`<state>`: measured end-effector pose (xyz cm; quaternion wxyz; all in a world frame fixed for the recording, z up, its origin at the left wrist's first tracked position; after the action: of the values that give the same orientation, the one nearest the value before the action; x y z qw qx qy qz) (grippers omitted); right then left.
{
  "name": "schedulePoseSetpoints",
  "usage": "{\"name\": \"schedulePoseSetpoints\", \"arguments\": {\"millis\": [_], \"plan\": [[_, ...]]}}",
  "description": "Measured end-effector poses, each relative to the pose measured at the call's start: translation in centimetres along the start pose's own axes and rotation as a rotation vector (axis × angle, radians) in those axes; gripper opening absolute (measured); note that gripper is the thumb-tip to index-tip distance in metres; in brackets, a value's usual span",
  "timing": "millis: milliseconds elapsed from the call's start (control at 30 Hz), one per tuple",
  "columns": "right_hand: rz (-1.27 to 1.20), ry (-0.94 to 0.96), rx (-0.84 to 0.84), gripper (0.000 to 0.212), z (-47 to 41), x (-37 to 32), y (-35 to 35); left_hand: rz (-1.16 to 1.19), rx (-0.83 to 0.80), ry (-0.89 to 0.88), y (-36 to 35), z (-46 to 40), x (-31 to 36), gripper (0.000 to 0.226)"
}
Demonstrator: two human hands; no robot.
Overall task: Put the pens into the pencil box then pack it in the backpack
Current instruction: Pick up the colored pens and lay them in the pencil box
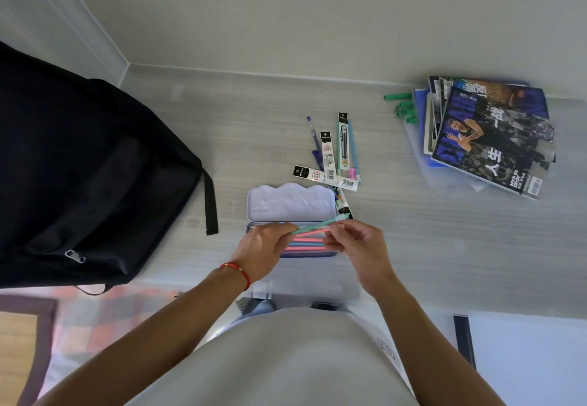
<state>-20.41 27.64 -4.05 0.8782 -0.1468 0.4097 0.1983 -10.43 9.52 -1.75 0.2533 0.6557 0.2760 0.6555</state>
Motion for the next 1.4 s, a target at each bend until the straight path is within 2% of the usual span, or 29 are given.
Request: {"name": "schedulePoseSetpoints", "arguments": {"millis": [100, 233, 400, 733, 867, 1033, 1133, 1233, 1400], "plan": [[0.026, -0.039, 0.024, 0.007, -0.2, 0.9, 0.3, 0.06, -0.084, 0.077, -0.7, 0.5, -1.6, 0.02], [0.221, -0.051, 0.11, 0.007, -1.0, 1.5, 1.1, -0.001, -0.176, 0.116, -1.2, -0.1, -2.3, 0.029], [0.353, -0.066, 0.138, 0.004, -1.4, 2.5, 2.2, 0.036, -0.06, 0.215, -0.5, 0.2, -3.4, 0.024], [0.469, -0.038, 0.202, 0.016, -1.1, 2.9, 3.0, -0.074, -0.006, 0.221, -1.2, 1.4, -3.7, 0.023], [0.592, 0.013, 0.203, 0.016, -1.0, 2.5, 2.6, -0.072, -0.022, 0.252, -1.3, 1.7, -4.4, 0.024], [0.749, 0.137, 0.217, 0.015, -0.9, 2.0, 1.7, -0.08, -0.035, 0.207, -1.2, 1.8, -4.2, 0.026], [0.869, 0.22, 0.196, 0.015, -0.8, 1.8, 0.9, -0.075, 0.045, 0.174, -0.1, 2.0, -4.3, 0.025], [0.98, 0.271, 0.164, 0.017, -1.0, 1.8, 0.2, -0.176, 0.078, 0.087, 0.8, 2.4, -4.3, 0.02], [1.093, 0.295, 0.121, 0.013, -1.4, 2.0, -0.7, -0.25, 0.009, 0.025, 1.3, 3.0, -4.9, 0.022]]}}
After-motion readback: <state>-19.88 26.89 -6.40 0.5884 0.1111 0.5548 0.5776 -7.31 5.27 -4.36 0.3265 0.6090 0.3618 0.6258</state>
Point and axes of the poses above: each hand's wrist, its own z-axis away from the middle knuckle, its own y-axis out of the back of the hand, x = y × z, the point moved 6 cm from there along -z, towards the middle knuckle, and after that the axes turned 14 degrees about -y, right-handed, at the moved point
